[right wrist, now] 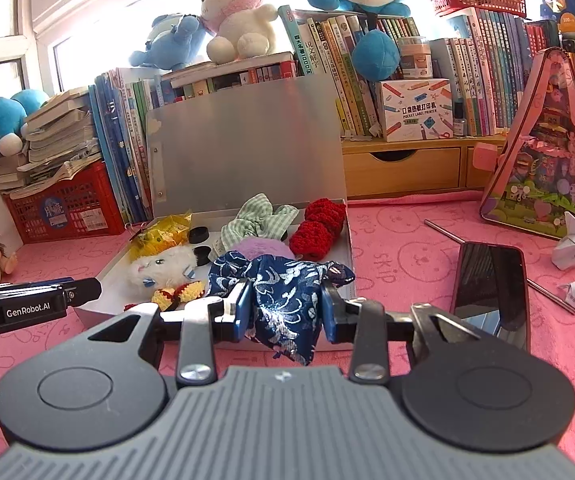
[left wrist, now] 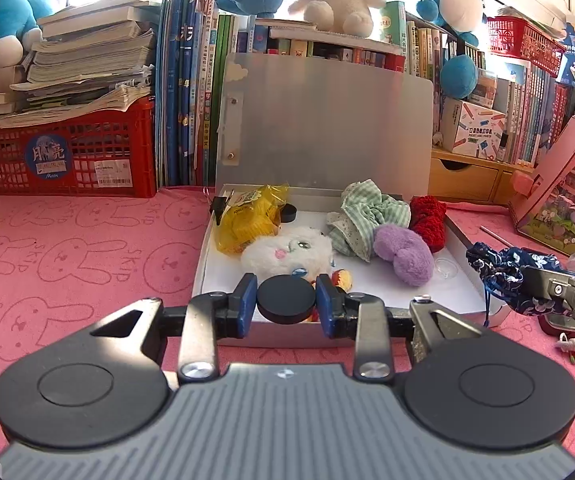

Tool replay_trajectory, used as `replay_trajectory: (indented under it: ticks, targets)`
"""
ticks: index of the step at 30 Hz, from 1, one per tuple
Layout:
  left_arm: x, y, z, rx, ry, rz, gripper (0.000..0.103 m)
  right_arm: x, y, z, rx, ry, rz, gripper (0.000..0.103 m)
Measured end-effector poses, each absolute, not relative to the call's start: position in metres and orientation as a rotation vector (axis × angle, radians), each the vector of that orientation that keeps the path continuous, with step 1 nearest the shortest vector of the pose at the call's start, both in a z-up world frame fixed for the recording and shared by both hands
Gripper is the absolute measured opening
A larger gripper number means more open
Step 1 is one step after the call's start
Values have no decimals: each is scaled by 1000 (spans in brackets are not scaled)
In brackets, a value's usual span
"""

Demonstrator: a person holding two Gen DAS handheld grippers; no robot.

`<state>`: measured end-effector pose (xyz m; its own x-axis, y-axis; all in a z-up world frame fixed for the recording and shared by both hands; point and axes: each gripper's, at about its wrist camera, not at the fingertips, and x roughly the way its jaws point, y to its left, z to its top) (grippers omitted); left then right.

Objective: Organize objects
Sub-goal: 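Carry the black lid and blue floral pouch over into the white box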

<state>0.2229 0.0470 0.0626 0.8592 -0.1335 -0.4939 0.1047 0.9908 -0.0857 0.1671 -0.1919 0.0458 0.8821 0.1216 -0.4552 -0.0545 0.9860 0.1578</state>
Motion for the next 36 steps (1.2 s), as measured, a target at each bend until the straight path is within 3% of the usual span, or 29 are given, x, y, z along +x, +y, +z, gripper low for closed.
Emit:
replay_trajectory:
  ticks: [36]
  targets:
    - [290, 68, 49, -85, 519, -114, 37, 228, -186, 56, 169, 495, 114, 40]
